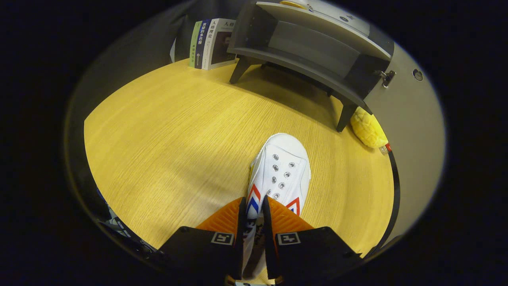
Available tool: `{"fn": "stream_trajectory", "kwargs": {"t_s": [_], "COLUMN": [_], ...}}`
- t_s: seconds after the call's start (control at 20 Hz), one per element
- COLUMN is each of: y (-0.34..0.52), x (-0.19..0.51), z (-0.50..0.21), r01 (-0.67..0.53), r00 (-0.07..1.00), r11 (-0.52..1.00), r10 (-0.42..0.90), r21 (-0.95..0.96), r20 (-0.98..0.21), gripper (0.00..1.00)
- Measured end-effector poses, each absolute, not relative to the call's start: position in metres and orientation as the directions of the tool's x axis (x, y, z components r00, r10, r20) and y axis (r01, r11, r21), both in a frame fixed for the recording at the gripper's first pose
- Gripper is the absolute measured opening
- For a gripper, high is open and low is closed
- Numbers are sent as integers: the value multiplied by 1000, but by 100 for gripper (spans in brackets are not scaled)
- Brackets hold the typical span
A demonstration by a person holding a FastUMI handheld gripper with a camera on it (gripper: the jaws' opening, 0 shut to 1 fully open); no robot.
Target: Open the shoe cabinet door, grab the shoes and put them into the shoe cabinet, then close the shoe cabinet door.
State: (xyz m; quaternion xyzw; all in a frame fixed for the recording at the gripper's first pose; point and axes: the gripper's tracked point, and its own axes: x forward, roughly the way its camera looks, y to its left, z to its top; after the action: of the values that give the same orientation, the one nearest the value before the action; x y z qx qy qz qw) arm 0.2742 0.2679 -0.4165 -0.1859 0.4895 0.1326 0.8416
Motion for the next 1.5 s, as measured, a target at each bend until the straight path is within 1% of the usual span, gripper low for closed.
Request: {"fn": "stream_trajectory", "kwargs": {"t_s": [0.05, 0.1, 0.15, 0.2, 0.35, 0.55, 0.9, 1.15, 1.5], "y": [271, 273, 272, 272, 272, 277, 288, 291, 294], "x": [274, 270, 273, 273, 276, 288, 331, 371, 426], "z": [-425, -416, -418, -414, -406, -378, -312, -250, -160], "r01": [-374, -360, -362, -368, -317, -267, -254, -254, -259], "r00": [476, 484, 491, 494, 526, 556, 660, 743, 834], "r11": [916, 923, 923, 921, 947, 963, 966, 966, 965], "r10": [52, 61, 67, 78, 125, 180, 211, 231, 248], "r21": [-149, -136, -133, -127, -58, 30, 50, 56, 48], "r20": [-878, -873, -869, -866, -841, -811, -721, -628, -493], "gripper": [25, 4, 4, 2, 2, 2, 2, 1, 1]}}
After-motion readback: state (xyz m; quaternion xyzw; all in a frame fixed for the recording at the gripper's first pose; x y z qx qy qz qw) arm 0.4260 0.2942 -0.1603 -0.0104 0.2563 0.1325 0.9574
